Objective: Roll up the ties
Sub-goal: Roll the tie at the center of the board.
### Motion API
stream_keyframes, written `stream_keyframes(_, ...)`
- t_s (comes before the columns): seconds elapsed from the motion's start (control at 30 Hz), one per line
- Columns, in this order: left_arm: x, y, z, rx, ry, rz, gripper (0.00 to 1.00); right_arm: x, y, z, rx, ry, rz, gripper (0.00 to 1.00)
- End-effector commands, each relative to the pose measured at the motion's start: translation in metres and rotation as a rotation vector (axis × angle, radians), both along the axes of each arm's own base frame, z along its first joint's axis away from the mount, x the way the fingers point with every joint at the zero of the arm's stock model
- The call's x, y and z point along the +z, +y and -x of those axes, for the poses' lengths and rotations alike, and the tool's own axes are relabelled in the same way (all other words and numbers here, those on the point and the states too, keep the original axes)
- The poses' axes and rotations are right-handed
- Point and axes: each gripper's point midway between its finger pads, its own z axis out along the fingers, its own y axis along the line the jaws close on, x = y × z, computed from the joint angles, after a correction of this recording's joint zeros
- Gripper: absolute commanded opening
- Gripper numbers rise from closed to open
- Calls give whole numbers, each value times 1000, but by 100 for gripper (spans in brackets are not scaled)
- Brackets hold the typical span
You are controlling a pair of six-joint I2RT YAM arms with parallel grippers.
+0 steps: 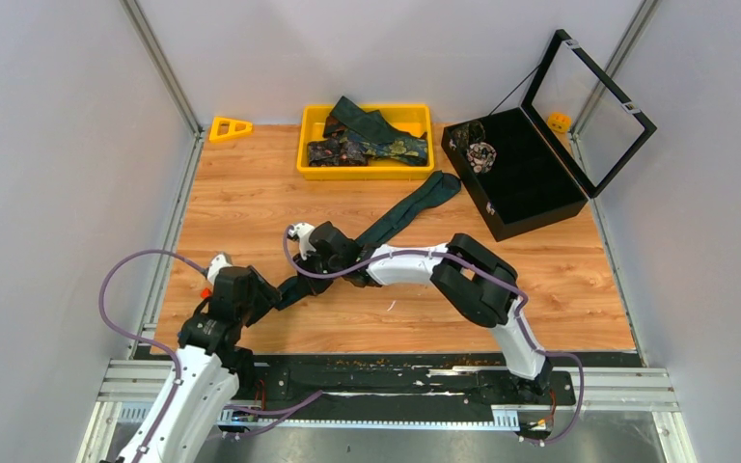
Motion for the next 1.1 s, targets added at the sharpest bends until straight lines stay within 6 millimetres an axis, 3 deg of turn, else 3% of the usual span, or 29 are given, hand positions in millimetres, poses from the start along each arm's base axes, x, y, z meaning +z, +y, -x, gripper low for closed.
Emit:
stream_keyframes(0.0, 4, -1, -4, 20, -38, 24, 63, 3, 4, -9, -8, 0, -36, 0)
stream_keyframes(0.5, 5, 2, -10, 57, -87, 32, 63, -19, 1, -6, -7, 31, -22, 0)
stream_keyframes(0.87, -21, -6, -11, 19, -33, 44, 60, -20, 1, -7, -10, 30, -20, 0)
stream_keyframes(1.07, -29, -10, -10, 0, -30, 63, 51, -4, 4, -7, -4, 20, -47, 0)
